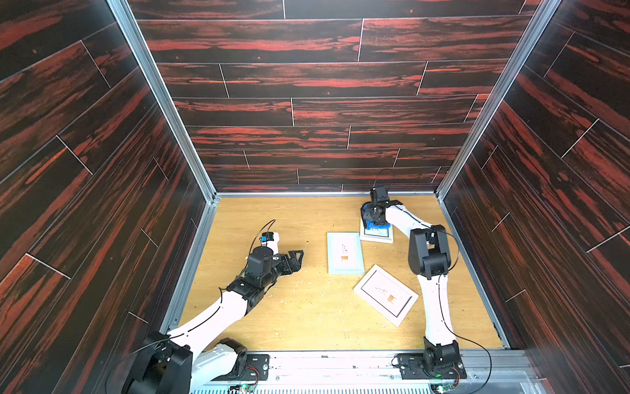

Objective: Wipe the picture frame with a cloth
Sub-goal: Move the picture frame to the center of the board.

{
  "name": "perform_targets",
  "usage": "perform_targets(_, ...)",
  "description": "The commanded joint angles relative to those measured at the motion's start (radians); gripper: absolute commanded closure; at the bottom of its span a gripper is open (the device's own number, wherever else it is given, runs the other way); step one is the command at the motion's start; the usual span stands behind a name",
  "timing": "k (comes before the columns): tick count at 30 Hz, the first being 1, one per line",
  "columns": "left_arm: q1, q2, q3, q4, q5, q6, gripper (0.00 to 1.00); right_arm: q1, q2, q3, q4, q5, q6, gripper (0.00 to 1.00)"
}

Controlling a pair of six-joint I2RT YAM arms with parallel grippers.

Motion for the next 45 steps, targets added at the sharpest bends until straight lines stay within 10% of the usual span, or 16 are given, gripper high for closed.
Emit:
perform_targets(1,0.011,-0.032,-0.008,-0.051,-0.042,0.035,0.13,0.068,0.1,0.081,-0.095,-0.096,0.028,1.0)
perform_targets(10,0.015,-0.01,0.008,-0.105,-0.062,0.029,0.14,0.136,0.311,0.457,-0.157,-0.205,0.061,1.0)
perform_targets(17,0.015,0.076,0.062,-0.17,-0.065,0.026,0.2,0.225,0.258,0.381,-0.145,-0.145,0.125,1.0)
perform_targets(24,-0.072,0.227,0.186,-0.121,0.118,-0.043,0.29,0.152,0.093,0.17,-0.128,-0.021,0.082,1.0)
perform_targets(45,-0.138,0.168,0.166,-0.171,-0.132,-0.011,0.27,0.302,-0.444,-0.859,0.21,-0.027,-0.006,1.0)
